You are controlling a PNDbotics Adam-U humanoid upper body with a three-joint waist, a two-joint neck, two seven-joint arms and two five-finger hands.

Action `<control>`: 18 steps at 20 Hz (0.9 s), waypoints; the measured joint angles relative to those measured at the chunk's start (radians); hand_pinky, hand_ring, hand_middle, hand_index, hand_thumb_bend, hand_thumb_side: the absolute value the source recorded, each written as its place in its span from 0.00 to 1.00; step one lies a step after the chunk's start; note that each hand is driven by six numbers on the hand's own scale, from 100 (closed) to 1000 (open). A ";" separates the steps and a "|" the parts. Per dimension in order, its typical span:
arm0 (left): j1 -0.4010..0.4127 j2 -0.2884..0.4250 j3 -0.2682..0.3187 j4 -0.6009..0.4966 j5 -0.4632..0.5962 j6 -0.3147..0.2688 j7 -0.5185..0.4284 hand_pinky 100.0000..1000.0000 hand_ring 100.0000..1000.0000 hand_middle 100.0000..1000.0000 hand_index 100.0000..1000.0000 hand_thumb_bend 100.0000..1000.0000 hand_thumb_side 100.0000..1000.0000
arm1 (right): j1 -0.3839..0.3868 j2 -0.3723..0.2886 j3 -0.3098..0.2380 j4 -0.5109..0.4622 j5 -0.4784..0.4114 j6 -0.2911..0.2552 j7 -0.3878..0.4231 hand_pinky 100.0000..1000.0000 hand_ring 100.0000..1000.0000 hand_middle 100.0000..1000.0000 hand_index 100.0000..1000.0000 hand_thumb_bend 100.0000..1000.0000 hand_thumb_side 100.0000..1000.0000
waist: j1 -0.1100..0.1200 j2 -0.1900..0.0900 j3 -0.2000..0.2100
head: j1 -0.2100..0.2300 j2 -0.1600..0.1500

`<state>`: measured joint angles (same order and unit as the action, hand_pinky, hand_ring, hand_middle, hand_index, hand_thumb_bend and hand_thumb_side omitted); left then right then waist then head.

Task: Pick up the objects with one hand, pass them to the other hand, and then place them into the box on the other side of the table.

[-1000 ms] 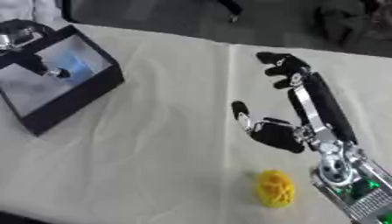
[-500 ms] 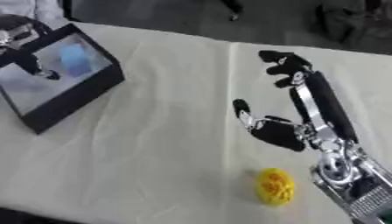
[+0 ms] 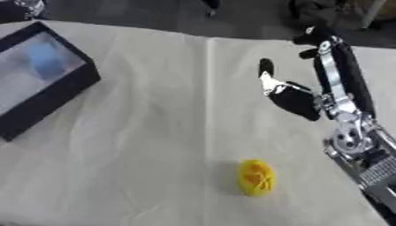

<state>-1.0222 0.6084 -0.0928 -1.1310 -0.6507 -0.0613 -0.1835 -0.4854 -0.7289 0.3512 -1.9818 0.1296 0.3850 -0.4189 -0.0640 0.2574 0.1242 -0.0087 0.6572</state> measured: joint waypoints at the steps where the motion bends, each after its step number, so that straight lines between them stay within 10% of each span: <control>1: 0.021 -0.012 0.004 -0.026 0.015 -0.015 0.015 0.94 1.00 0.65 0.84 0.00 0.76 | 0.019 -0.016 -0.017 0.000 -0.012 -0.003 0.009 0.72 0.81 0.84 0.84 0.00 0.22 | -0.004 0.000 -0.002 | -0.007 0.000; 8: 0.183 -0.076 -0.050 -0.196 0.121 -0.096 0.121 0.95 1.00 0.64 0.84 0.00 0.75 | 0.181 -0.156 -0.132 -0.002 -0.110 -0.041 0.104 0.77 0.85 0.88 0.88 0.16 0.25 | -0.015 0.000 -0.007 | -0.049 -0.003; 18: 0.315 -0.110 -0.140 -0.436 0.269 -0.006 0.265 0.96 1.00 0.63 0.83 0.00 0.76 | 0.374 -0.319 -0.239 -0.003 -0.142 -0.003 0.251 0.85 0.89 0.89 0.91 0.37 0.34 | -0.028 0.001 -0.017 | -0.106 -0.018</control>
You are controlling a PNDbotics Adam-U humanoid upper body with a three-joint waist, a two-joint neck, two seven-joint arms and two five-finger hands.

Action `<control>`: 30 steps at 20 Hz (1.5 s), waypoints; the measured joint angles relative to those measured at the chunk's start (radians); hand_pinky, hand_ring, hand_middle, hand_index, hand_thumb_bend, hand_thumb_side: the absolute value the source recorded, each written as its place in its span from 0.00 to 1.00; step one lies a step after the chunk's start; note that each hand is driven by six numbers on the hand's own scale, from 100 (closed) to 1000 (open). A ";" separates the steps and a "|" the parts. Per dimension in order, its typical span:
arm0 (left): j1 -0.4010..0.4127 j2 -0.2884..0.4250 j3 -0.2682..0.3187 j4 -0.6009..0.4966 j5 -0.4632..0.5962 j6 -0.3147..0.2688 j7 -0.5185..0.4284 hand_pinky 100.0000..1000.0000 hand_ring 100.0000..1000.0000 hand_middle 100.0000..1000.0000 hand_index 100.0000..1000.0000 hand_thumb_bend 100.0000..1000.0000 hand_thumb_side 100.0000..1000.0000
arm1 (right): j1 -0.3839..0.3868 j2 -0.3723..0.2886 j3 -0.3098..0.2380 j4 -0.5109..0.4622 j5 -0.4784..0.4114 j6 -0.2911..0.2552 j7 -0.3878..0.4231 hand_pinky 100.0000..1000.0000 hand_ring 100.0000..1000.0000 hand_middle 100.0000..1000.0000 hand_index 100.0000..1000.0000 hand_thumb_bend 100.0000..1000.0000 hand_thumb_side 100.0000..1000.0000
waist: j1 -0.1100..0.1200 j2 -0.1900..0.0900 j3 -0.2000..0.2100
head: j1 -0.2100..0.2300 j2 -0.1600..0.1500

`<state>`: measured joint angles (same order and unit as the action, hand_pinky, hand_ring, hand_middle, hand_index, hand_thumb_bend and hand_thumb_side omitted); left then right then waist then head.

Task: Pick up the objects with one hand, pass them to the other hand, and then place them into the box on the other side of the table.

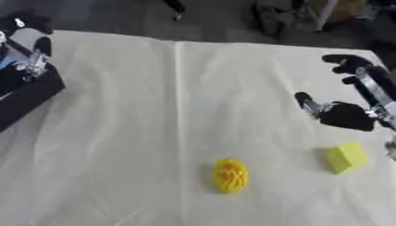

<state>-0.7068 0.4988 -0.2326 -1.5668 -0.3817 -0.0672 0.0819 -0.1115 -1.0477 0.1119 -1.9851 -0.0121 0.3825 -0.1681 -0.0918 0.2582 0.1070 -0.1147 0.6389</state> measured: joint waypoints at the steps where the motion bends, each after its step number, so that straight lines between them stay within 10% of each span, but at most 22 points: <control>1: 0.014 0.000 -0.006 -0.025 0.016 0.014 0.008 0.96 1.00 0.63 0.83 0.00 0.76 | 0.022 -0.015 -0.012 0.000 0.000 0.011 0.015 0.86 0.90 0.89 0.91 0.40 0.34 | -0.002 0.000 -0.004 | -0.003 0.000; 16: 0.094 0.065 -0.018 -0.390 0.261 0.252 0.008 0.96 1.00 0.62 0.82 0.00 0.75 | 0.211 -0.102 -0.081 -0.003 0.048 0.234 0.254 0.89 0.90 0.87 0.92 0.44 0.47 | -0.017 0.003 -0.012 | -0.046 0.000; 30: 0.094 0.066 -0.003 -0.415 0.491 0.288 0.014 0.96 1.00 0.61 0.81 0.00 0.76 | 0.210 -0.078 -0.087 -0.005 0.039 0.436 0.303 0.86 0.89 0.86 0.91 0.36 0.50 | -0.004 0.021 0.003 | -0.073 0.000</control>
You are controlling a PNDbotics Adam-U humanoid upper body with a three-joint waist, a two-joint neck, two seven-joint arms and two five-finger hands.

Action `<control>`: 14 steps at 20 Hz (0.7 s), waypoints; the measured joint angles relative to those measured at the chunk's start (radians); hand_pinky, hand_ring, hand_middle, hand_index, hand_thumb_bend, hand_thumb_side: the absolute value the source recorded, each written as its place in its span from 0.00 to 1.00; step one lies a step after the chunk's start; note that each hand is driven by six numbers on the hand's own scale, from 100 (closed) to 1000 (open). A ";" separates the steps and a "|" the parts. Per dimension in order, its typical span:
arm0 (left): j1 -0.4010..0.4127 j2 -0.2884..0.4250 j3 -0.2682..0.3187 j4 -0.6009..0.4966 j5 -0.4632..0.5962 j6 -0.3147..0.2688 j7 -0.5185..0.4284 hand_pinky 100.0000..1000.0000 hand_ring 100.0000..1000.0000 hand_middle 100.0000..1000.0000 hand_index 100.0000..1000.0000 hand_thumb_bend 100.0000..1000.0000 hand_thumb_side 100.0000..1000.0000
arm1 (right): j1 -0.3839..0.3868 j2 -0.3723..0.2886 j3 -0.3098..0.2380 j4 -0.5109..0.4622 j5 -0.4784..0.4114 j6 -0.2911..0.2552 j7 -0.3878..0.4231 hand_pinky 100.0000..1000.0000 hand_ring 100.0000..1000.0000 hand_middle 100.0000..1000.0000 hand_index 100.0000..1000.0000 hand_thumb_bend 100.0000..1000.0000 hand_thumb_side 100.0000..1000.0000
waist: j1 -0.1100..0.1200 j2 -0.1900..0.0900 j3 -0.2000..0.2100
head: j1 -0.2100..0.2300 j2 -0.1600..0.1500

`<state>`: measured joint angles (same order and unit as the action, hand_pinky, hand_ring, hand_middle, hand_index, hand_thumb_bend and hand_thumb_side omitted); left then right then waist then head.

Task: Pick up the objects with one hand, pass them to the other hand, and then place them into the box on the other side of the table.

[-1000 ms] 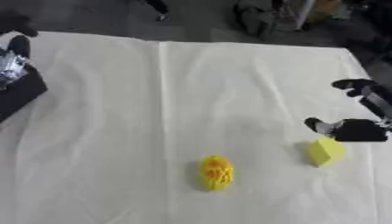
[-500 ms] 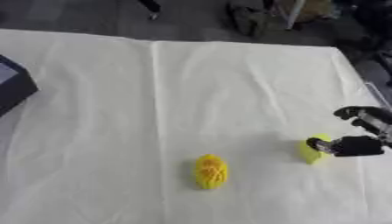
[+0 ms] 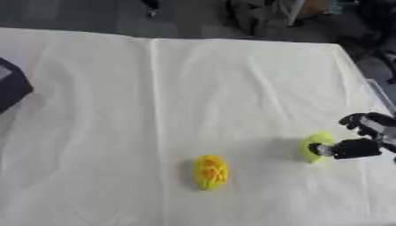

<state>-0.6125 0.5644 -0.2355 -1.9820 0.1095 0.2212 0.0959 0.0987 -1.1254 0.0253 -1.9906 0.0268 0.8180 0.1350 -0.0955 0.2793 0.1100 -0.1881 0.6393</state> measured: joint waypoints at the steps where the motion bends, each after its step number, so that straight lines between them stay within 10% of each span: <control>1: 0.000 0.000 0.001 0.000 0.016 0.000 0.000 0.96 1.00 0.60 0.81 0.00 0.76 | -0.005 0.004 -0.002 0.000 -0.009 0.006 -0.010 0.86 0.89 0.86 0.91 0.41 0.48 | 0.002 0.001 0.000 | 0.000 0.000; 14: -0.002 0.018 0.015 0.000 0.155 -0.004 0.000 0.96 1.00 0.59 0.81 0.00 0.76 | -0.021 0.042 -0.024 0.057 -0.114 0.054 -0.129 0.85 0.88 0.85 0.90 0.43 0.44 | 0.018 0.026 0.013 | -0.015 0.000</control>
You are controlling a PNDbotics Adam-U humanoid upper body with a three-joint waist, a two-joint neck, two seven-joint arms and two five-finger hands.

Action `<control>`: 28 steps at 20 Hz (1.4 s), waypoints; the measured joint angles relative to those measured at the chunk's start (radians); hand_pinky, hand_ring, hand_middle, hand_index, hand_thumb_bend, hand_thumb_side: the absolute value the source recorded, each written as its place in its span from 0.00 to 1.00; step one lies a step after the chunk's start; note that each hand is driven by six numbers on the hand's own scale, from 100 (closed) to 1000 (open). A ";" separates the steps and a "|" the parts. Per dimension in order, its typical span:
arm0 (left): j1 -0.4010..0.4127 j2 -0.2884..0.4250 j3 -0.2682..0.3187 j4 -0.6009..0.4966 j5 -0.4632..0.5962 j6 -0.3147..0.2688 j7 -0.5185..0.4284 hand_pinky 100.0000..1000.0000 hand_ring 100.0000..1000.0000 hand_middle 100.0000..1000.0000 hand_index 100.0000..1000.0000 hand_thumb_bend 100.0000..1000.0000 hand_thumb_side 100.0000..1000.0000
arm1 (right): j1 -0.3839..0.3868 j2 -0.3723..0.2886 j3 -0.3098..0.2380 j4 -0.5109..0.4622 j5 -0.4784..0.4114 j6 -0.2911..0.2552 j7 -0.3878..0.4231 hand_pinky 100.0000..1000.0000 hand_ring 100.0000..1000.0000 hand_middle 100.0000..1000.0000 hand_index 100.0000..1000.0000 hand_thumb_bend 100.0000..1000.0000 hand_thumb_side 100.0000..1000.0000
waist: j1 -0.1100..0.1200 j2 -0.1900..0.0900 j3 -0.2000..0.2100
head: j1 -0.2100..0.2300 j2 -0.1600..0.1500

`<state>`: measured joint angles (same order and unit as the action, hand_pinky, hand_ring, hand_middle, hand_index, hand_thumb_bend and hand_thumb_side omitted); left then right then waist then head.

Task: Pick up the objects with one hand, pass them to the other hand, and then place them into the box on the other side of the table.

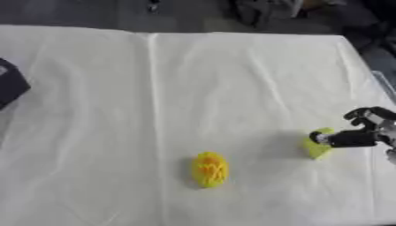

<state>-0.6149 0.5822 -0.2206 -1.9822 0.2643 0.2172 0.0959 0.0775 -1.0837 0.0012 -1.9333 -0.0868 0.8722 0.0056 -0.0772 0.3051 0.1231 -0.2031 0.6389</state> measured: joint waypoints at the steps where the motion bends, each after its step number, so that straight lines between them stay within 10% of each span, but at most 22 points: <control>1: 0.000 0.000 0.000 0.000 0.000 0.000 0.000 0.96 1.00 0.59 0.81 0.00 0.76 | -0.003 0.003 0.000 0.008 -0.007 -0.006 -0.005 0.85 0.88 0.85 0.90 0.42 0.44 | 0.002 0.002 0.000 | -0.001 0.000; 28: 0.001 0.000 0.001 0.000 0.006 0.004 0.001 0.96 1.00 0.58 0.80 0.00 0.76 | -0.035 0.051 0.032 0.113 -0.054 -0.073 -0.044 0.86 0.88 0.85 0.89 0.47 0.26 | 0.025 0.025 0.019 | -0.021 -0.009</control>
<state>-0.6137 0.5817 -0.2193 -1.9822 0.2700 0.2207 0.0968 0.0424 -1.0325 0.0335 -1.8198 -0.1407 0.7990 -0.0382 -0.0519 0.3305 0.1425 -0.2238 0.6294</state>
